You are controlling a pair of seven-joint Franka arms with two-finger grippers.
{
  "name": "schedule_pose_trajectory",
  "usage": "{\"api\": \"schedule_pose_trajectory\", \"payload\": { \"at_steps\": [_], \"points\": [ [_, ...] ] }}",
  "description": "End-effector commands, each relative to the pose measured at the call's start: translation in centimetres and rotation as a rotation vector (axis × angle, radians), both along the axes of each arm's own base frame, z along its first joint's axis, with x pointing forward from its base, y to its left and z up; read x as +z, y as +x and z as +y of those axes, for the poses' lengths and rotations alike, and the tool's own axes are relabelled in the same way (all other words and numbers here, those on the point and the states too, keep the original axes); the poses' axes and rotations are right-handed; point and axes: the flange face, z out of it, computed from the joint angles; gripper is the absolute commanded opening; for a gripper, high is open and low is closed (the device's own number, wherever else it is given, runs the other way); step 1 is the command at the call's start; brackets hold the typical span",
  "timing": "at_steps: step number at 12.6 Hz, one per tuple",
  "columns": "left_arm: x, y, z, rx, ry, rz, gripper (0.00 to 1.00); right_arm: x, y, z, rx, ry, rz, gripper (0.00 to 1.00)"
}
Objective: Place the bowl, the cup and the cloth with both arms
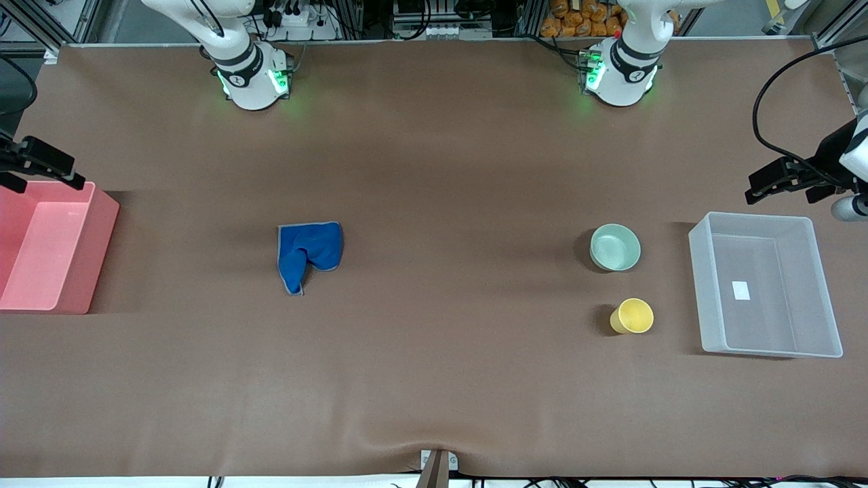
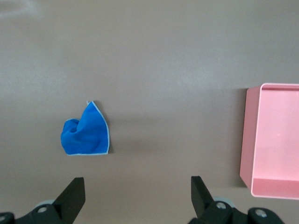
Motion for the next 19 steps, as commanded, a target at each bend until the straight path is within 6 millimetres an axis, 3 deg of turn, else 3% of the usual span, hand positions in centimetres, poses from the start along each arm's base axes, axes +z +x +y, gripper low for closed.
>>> {"api": "schedule_pose_trajectory", "payload": {
  "at_steps": [1, 4, 6, 10, 14, 16, 18, 19],
  "points": [
    [0.4, 0.0, -0.2, -0.002, -0.02, 0.002, 1.0, -0.2, -0.4, -0.6, 0.062, -0.013, -0.007, 1.0],
    [0.2, 0.2, -0.4, -0.008, -0.022, 0.007, 1.0, -0.4, -0.9, -0.4, 0.073, -0.018, 0.03, 1.0],
    [-1.5, 1.1, -0.4, -0.006, -0.024, 0.031, 1.0, -0.3, -1.4, -0.3, 0.078, -0.013, 0.062, 1.0],
    [-6.3, 3.3, 0.0, -0.001, -0.046, 0.083, 1.0, -1.1, -1.3, -1.1, 0.066, -0.007, 0.095, 1.0],
    [-13.0, 6.2, 0.1, 0.013, -0.088, 0.078, 1.0, -2.0, -0.9, -1.5, 0.059, 0.005, 0.125, 1.0],
    [-16.6, 7.5, -0.5, 0.01, -0.087, 0.056, 1.0, -4.0, 1.6, -1.5, 0.048, 0.009, 0.146, 1.0],
    [-20.0, 9.0, -0.8, 0.025, -0.086, 0.042, 1.0, -9.6, 4.8, -0.7, 0.055, 0.022, 0.224, 1.0],
    [-20.9, 9.3, -0.8, 0.029, -0.086, 0.036, 1.0, -13.5, 6.5, 1.8, 0.092, 0.013, 0.267, 1.0]
  ]
}}
